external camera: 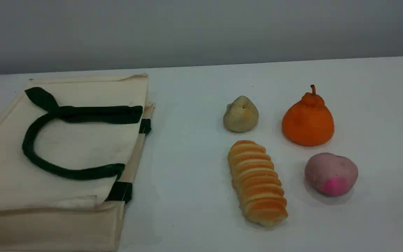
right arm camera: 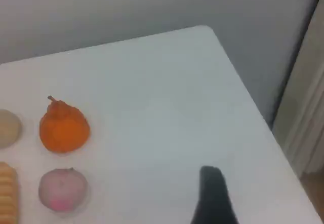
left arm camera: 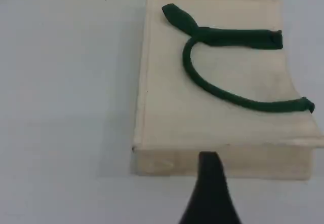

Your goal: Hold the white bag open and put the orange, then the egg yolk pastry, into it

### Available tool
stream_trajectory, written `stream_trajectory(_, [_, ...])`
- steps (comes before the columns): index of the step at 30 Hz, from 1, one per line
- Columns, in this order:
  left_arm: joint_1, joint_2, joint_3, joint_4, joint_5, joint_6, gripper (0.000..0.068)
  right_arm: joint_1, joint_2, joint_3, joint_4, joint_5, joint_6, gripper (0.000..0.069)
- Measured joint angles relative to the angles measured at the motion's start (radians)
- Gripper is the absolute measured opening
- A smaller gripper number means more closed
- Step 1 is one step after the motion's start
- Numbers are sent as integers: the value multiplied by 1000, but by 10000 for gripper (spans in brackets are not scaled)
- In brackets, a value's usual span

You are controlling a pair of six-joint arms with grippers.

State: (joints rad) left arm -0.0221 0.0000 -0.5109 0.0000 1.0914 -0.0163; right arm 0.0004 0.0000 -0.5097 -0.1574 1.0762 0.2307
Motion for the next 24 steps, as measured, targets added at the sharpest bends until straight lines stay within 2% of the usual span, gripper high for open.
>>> stream_trajectory(13, [0, 0, 0, -7, -23, 0, 484, 0, 0, 0, 0, 0, -2, 441])
stream_trajectory(20, [0, 47, -12, -7, -25, 0, 484, 0, 0, -6, 57, -29, -113, 441])
stream_trajectory(24, [0, 149, -54, 0, -75, -55, 484, 1, 72, -15, 82, -51, -194, 441])
